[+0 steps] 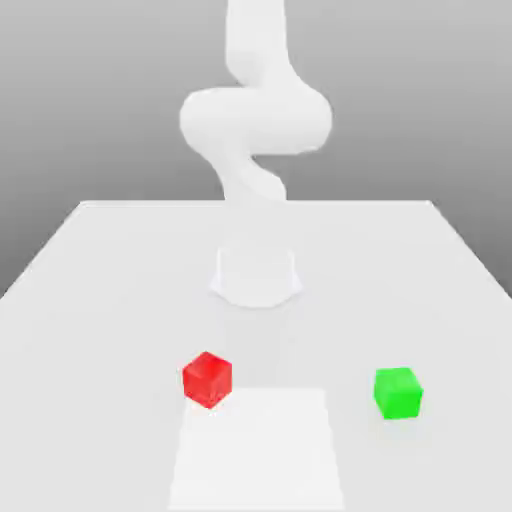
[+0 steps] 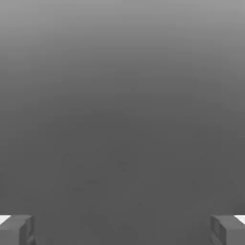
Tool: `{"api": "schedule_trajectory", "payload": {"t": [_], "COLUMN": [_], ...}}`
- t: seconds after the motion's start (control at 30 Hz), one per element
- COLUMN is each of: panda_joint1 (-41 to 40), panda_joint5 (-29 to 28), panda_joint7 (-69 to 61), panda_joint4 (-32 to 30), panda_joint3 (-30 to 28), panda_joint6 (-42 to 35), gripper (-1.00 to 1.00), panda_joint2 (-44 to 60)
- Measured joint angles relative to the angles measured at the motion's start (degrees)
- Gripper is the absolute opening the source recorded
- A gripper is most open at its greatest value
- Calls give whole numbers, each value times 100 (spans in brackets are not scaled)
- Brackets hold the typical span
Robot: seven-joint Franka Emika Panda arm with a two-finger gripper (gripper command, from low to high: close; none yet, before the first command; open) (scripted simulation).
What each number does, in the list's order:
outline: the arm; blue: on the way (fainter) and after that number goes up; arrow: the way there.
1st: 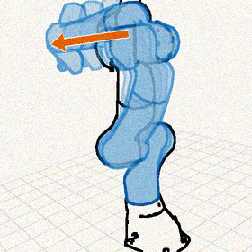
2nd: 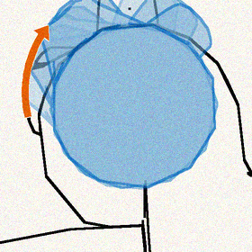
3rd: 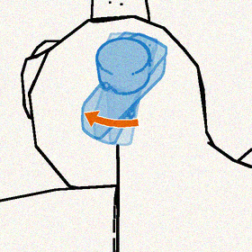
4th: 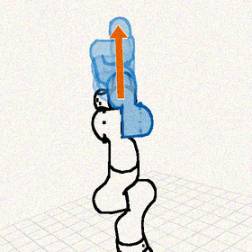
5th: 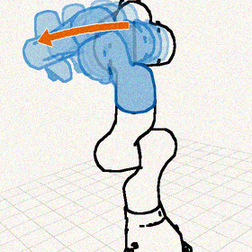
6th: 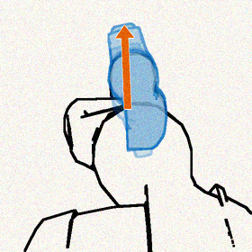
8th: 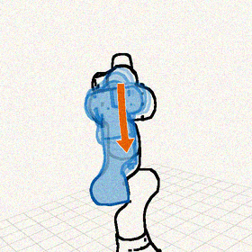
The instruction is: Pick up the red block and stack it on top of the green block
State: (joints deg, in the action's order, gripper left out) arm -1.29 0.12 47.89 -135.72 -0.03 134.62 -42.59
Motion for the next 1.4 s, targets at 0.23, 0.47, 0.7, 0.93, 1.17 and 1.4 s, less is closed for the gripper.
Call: {"api": "schedule_trajectory", "payload": {"t": [0.23, 0.47, 0.7, 0.93, 1.17, 1.4], "panda_joint1": [-432, -879, -1143, -1131, -1165, -988], "panda_joint5": [37, 30, -7, -10, -20, 8], "panda_joint7": [702, 1522, 2049, 2065, 2071, 1876], "panda_joint4": [-1311, -2723, -3349, -3258, -3331, -3429], "panda_joint3": [21, 57, 12, 8, 38, 140], "panda_joint6": [952, 1961, 3627, 4288, 3850, 2760], "gripper": [0, 0, 0, -100, -100, -100], "panda_joint2": [1110, 2321, 4406, 5175, 4663, 3466]}}
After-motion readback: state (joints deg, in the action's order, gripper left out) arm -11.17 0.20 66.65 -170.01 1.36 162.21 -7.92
